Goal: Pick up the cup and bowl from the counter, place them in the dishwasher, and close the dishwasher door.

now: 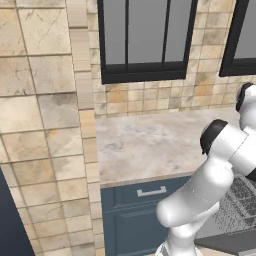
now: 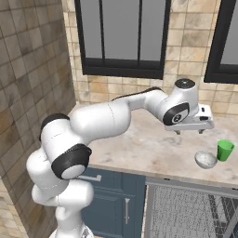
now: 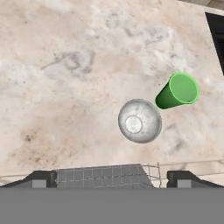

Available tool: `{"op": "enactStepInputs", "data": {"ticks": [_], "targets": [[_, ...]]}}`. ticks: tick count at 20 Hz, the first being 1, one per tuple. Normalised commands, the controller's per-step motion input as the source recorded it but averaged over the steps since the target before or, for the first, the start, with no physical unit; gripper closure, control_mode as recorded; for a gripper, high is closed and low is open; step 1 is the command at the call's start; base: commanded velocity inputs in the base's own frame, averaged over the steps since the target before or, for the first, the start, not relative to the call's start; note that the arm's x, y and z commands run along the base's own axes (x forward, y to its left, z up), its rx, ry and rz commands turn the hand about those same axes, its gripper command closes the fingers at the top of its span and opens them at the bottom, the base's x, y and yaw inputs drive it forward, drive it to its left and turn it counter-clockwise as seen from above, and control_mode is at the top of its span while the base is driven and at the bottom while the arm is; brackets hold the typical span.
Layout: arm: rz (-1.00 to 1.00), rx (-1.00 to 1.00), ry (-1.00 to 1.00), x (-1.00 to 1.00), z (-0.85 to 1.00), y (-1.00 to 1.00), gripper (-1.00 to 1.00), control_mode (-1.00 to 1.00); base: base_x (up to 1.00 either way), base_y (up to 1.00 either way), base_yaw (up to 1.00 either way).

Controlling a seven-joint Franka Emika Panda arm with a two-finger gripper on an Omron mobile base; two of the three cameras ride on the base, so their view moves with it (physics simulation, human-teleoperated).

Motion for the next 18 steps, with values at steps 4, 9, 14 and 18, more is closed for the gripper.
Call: {"op": "enactStepInputs", "data": {"ticks": [4,9,14,18], "targets": [[0.0,0.0,0.0,0.06,-0.12,-0.25,-1.0,-1.0,0.0,0.0,0.0],[-0.01,0.0,0.0,0.1,-0.16,-0.24,-1.0,-1.0,0.0,0.0,0.0],[0.0,0.0,0.0,0.15,-0.15,-0.2,-1.0,-1.0,0.0,0.0,0.0],[0.0,0.0,0.0,0.21,-0.18,-0.27,-1.0,-1.0,0.0,0.0,0.0]]}}
